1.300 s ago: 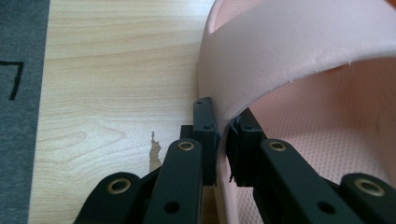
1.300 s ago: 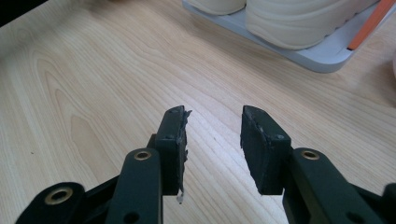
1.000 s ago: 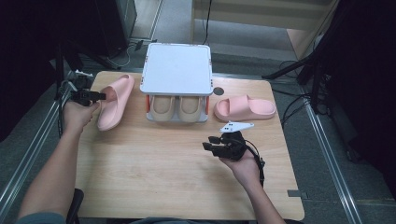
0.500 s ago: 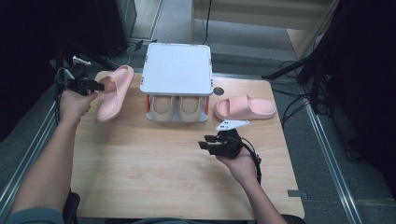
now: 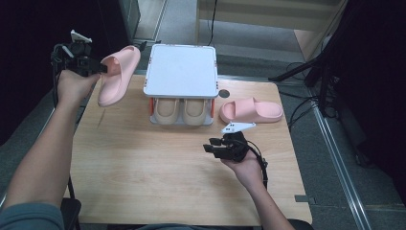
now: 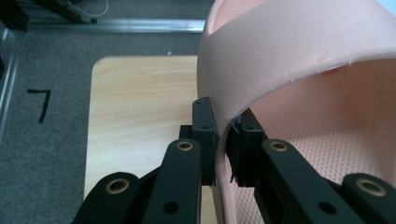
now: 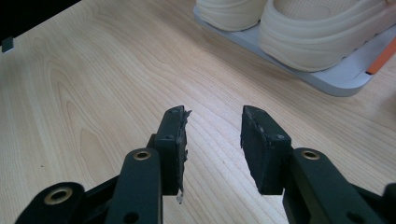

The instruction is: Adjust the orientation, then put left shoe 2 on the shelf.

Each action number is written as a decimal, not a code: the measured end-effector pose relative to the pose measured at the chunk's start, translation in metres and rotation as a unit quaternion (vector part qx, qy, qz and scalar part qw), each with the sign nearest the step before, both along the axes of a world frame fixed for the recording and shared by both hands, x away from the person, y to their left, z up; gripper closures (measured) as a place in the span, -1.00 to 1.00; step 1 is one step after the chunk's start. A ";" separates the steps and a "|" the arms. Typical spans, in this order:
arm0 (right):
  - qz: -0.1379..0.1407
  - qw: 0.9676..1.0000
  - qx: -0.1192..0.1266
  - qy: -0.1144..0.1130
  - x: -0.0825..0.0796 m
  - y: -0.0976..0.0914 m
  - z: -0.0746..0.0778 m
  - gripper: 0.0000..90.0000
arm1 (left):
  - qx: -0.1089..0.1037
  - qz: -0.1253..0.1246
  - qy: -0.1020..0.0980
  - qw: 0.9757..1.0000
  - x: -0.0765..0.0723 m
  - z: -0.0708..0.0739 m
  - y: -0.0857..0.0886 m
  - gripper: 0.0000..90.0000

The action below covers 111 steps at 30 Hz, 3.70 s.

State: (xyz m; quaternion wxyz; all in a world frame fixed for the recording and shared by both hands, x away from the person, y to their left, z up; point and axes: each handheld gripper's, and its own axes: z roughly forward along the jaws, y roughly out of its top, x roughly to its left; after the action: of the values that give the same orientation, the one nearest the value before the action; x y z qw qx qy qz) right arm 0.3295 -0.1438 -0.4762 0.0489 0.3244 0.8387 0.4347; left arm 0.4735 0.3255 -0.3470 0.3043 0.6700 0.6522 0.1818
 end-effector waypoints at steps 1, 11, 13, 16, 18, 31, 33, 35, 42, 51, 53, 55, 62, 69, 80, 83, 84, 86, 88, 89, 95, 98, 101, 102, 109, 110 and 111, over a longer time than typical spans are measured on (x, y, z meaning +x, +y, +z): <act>0.001 1.000 0.001 0.000 0.000 0.000 0.000 0.37 | 0.000 -0.003 -0.002 1.000 0.002 0.005 -0.004 0.83; -0.002 1.000 0.002 0.001 0.000 -0.002 0.001 0.37 | 0.011 -0.033 -0.018 0.999 0.022 0.043 -0.055 0.82; -0.004 1.000 0.004 0.000 -0.001 -0.002 0.001 0.37 | 0.014 -0.039 -0.016 0.999 0.028 0.045 -0.064 0.81; -0.002 1.000 0.005 -0.001 -0.001 -0.003 0.001 0.37 | 0.012 -0.040 -0.014 0.999 0.036 0.046 -0.078 0.81; -0.001 1.000 0.005 -0.002 -0.001 -0.003 0.001 0.37 | 0.011 -0.040 -0.014 0.999 0.041 0.045 -0.086 0.81; -0.001 1.000 0.012 -0.005 -0.003 -0.009 0.004 0.37 | 0.017 -0.038 -0.003 0.999 0.064 0.030 -0.124 0.79; -0.004 1.000 0.013 -0.005 -0.003 -0.010 0.004 0.37 | 0.017 -0.036 -0.004 0.999 0.066 0.027 -0.127 0.78; -0.003 1.000 0.013 -0.006 -0.004 -0.011 0.005 0.37 | 0.020 -0.033 -0.001 0.999 0.067 0.025 -0.129 0.77; -0.005 1.000 0.013 -0.007 -0.004 -0.012 0.004 0.37 | 0.019 -0.039 0.000 0.999 0.067 0.021 -0.136 0.69; -0.003 1.000 0.009 -0.005 -0.004 -0.010 0.003 0.37 | 0.005 -0.053 0.003 0.999 0.060 0.021 -0.140 0.53; -0.003 1.000 0.009 -0.006 -0.003 -0.010 0.003 0.37 | -0.002 -0.057 0.002 0.998 0.058 0.021 -0.138 0.52; -0.003 1.000 0.008 -0.004 -0.003 -0.009 0.003 0.37 | -0.004 -0.061 0.004 0.998 0.057 0.022 -0.138 0.52; -0.002 1.000 0.006 -0.006 -0.003 -0.008 0.003 0.37 | -0.010 -0.066 -0.001 0.998 0.054 0.021 -0.136 0.51; -0.001 1.000 0.005 -0.005 -0.003 -0.008 0.002 0.37 | -0.011 -0.077 -0.010 0.997 0.053 0.019 -0.136 0.45; -0.006 1.000 0.008 -0.005 -0.001 -0.012 0.004 0.37 | -0.019 -0.098 -0.019 0.995 0.043 0.026 -0.125 0.22; -0.013 1.000 0.010 -0.007 0.001 -0.016 0.005 0.37 | -0.025 -0.109 -0.024 0.993 0.034 0.031 -0.118 0.16; -0.016 1.000 0.011 -0.007 0.002 -0.018 0.005 0.37 | -0.026 -0.112 -0.027 0.993 0.031 0.032 -0.115 0.13; -0.020 1.000 0.013 -0.007 0.004 -0.021 0.006 0.37 | -0.032 -0.117 -0.027 0.992 0.024 0.035 -0.109 0.10; -0.026 1.000 0.013 -0.005 0.005 -0.024 0.006 0.37 | -0.033 -0.122 -0.029 0.991 0.018 0.036 -0.104 0.07; -0.028 1.000 0.014 -0.007 0.006 -0.025 0.006 0.38 | -0.032 -0.125 -0.031 0.991 0.014 0.037 -0.102 0.06; -0.040 0.999 0.018 -0.010 0.012 -0.035 0.008 0.38 | -0.039 -0.139 -0.034 0.989 -0.002 0.034 -0.088 0.03; -0.047 0.999 0.018 -0.011 0.016 -0.042 0.009 0.38 | -0.038 -0.145 -0.037 0.988 -0.009 0.032 -0.085 0.03; -0.056 0.998 0.019 -0.015 0.020 -0.050 0.010 0.43 | -0.032 -0.157 -0.040 0.986 -0.018 0.030 -0.084 0.02; -0.059 0.998 0.020 -0.014 0.021 -0.052 0.011 0.46 | -0.032 -0.158 -0.042 0.986 -0.021 0.029 -0.084 0.02; -0.084 0.996 0.017 -0.001 0.033 -0.071 0.012 0.82 | -0.046 -0.164 -0.053 0.984 -0.039 0.023 -0.078 0.02; -0.087 0.996 0.012 -0.003 0.035 -0.074 0.012 0.85 | -0.047 -0.165 -0.052 0.984 -0.041 0.021 -0.077 0.02; -0.091 0.996 0.010 -0.005 0.037 -0.077 0.012 0.89 | -0.049 -0.166 -0.052 0.984 -0.043 0.019 -0.076 0.02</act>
State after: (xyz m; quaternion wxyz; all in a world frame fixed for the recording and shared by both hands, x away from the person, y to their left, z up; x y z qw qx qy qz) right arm 0.3666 -0.2210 -0.4638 0.0890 0.3981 0.8009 0.4384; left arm 0.4307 0.2491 -0.3276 0.3958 0.7431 0.5235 0.1312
